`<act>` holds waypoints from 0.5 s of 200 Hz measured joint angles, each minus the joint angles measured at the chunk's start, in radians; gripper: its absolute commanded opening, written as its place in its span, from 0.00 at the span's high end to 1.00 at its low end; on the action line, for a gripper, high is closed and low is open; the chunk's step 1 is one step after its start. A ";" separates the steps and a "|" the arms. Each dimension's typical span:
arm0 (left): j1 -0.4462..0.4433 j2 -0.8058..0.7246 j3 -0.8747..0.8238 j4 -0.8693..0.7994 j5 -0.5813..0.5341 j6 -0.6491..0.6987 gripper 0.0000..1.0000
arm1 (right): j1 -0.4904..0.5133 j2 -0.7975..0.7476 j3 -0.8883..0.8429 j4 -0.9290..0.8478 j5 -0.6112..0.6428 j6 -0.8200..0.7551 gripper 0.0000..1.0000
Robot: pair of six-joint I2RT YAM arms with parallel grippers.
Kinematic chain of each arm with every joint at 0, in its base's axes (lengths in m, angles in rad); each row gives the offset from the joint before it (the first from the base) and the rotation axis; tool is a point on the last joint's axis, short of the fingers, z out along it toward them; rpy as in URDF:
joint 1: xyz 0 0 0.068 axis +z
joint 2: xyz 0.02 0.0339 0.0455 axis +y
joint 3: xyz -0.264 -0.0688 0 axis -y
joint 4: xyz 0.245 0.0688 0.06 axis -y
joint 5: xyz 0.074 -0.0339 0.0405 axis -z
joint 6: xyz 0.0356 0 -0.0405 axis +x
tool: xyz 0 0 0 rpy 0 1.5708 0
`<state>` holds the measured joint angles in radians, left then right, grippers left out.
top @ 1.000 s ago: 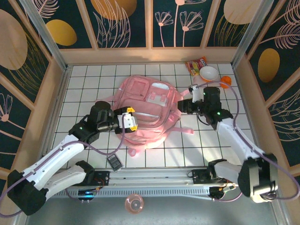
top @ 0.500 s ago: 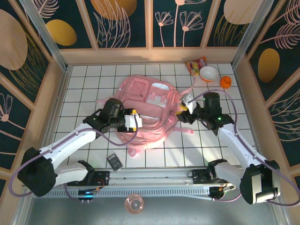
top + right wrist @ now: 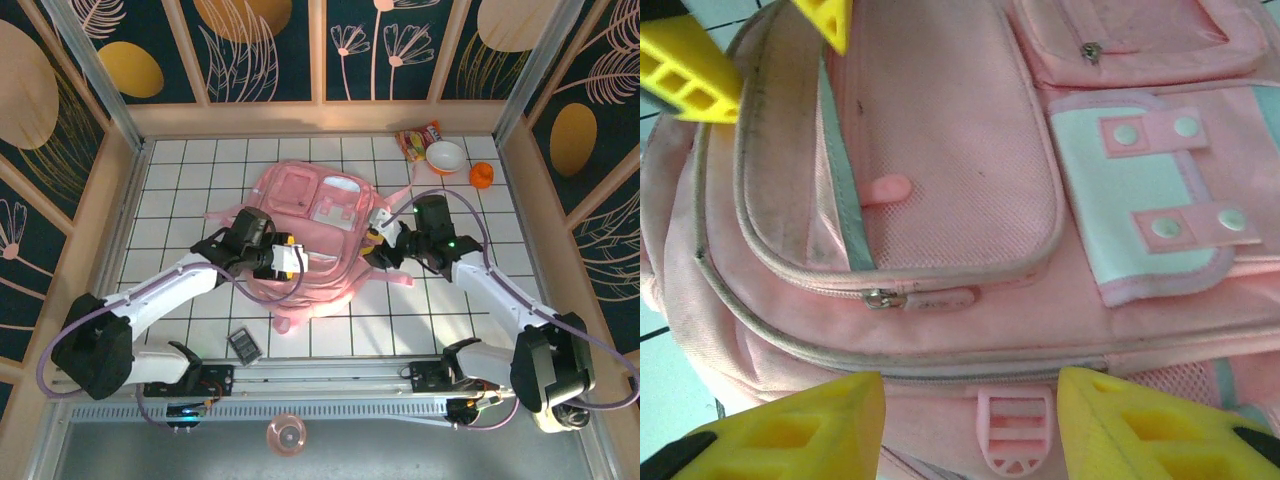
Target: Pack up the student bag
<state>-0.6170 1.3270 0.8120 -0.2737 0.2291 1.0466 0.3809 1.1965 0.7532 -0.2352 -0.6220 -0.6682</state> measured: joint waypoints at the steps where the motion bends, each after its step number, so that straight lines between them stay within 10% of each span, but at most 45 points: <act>1: 0.000 0.001 0.000 0.000 0.000 -0.002 0.74 | 0.000 0.001 0.000 0.000 -0.001 -0.001 0.51; 21: -0.001 0.008 0.000 -0.017 0.011 -0.010 1.00 | 0.011 0.030 0.008 0.000 -0.013 -0.018 0.50; 100: 0.079 -0.163 -0.175 0.189 0.155 -0.231 1.00 | 0.029 0.183 0.053 0.019 -0.087 -0.128 0.50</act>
<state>-0.5377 1.1641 0.6373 -0.0845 0.3840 0.8154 0.4095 1.3796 0.8066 -0.2157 -0.7094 -0.7963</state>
